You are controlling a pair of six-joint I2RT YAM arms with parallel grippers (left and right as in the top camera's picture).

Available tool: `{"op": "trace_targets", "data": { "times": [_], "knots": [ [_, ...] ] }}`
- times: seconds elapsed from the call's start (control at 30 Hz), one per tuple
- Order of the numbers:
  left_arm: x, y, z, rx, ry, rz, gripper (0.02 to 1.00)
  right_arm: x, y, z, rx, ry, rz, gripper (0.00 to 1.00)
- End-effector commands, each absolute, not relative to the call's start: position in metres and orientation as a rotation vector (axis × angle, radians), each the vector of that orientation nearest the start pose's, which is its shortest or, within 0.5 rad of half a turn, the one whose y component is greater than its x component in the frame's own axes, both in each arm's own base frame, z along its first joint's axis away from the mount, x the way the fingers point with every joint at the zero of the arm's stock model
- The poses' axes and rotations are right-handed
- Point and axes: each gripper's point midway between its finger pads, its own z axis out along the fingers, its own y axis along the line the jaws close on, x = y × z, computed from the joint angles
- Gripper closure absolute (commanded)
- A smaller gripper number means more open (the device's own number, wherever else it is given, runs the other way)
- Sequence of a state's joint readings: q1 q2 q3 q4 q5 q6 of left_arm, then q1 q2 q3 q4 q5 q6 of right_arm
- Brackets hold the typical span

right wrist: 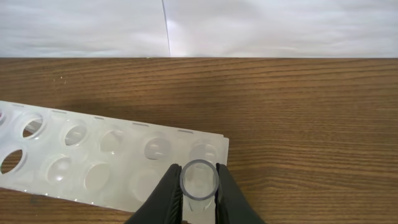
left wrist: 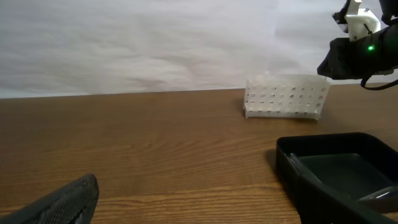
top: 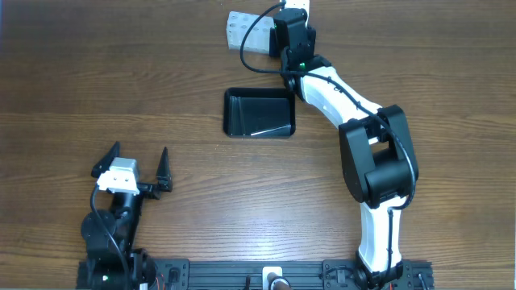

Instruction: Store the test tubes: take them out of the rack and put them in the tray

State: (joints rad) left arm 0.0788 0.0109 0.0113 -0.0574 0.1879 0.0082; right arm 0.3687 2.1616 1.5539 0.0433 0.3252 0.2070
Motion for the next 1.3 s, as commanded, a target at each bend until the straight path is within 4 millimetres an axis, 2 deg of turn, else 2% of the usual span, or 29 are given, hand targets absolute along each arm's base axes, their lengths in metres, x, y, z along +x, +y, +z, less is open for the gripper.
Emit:
{"op": "trace_targets", "data": {
  "times": [0.03, 0.23, 0.37, 0.43, 0.53, 0.57, 0.6, 0.63, 0.67, 0.8, 0.87, 0.97, 1.07, 1.17, 1.3],
  "knots": [
    [0.245, -0.016, 0.161, 0.112, 1.624, -0.09, 0.02, 0.584, 0.166, 0.11, 0.023, 2.101, -0.006, 0.915],
    [0.245, -0.016, 0.161, 0.112, 1.624, -0.09, 0.02, 0.583, 0.171, 0.117, 0.017, 2.088, 0.004, 0.925],
    [0.245, -0.016, 0.161, 0.112, 1.624, -0.09, 0.018, 0.58, 0.175, 0.139, 0.017, 2.058, 0.02, 0.928],
    [0.245, -0.016, 0.161, 0.112, 1.624, -0.09, 0.018, 0.578, 0.175, 0.156, 0.02, 2.037, 0.03, 0.93],
    [0.245, -0.016, 0.161, 0.112, 1.624, -0.09, 0.018, 0.571, 0.174, 0.196, 0.022, 1.984, 0.049, 0.932],
    [0.245, -0.016, 0.161, 0.112, 1.624, -0.09, 0.018, 0.569, 0.174, 0.203, 0.023, 1.974, 0.052, 0.934],
    [0.245, -0.016, 0.161, 0.112, 1.624, -0.09, 0.02, 0.564, 0.172, 0.232, 0.029, 1.93, 0.062, 0.936],
    [0.245, -0.016, 0.161, 0.112, 1.624, -0.09, 0.018, 0.562, 0.172, 0.24, 0.029, 1.916, 0.066, 0.936],
    [0.245, -0.016, 0.161, 0.112, 1.624, -0.09, 0.018, 0.556, 0.169, 0.267, 0.035, 1.87, 0.08, 0.932],
    [0.245, -0.016, 0.161, 0.112, 1.624, -0.09, 0.02, 0.539, 0.164, 0.305, 0.042, 1.827, 0.101, 0.932],
    [0.245, -0.016, 0.161, 0.112, 1.624, -0.09, 0.018, 0.525, 0.164, 0.313, 0.047, 1.856, 0.12, 0.936],
    [0.245, -0.016, 0.161, 0.112, 1.624, -0.09, 0.018, 0.5, 0.169, 0.304, 0.063, 1.963, 0.171, 0.943],
    [0.245, -0.016, 0.161, 0.112, 1.624, -0.09, 0.018, 0.467, 0.189, 0.268, 0.003, 2.167, 0.286, 0.932],
    [0.245, -0.016, 0.161, 0.112, 1.624, -0.09, 0.02, 0.443, 0.205, 0.235, -0.064, 2.329, 0.373, 0.925],
    [0.245, -0.016, 0.161, 0.112, 1.624, -0.09, 0.018, 0.429, 0.217, 0.197, -0.096, 2.453, 0.425, 0.934]
  ]
}}
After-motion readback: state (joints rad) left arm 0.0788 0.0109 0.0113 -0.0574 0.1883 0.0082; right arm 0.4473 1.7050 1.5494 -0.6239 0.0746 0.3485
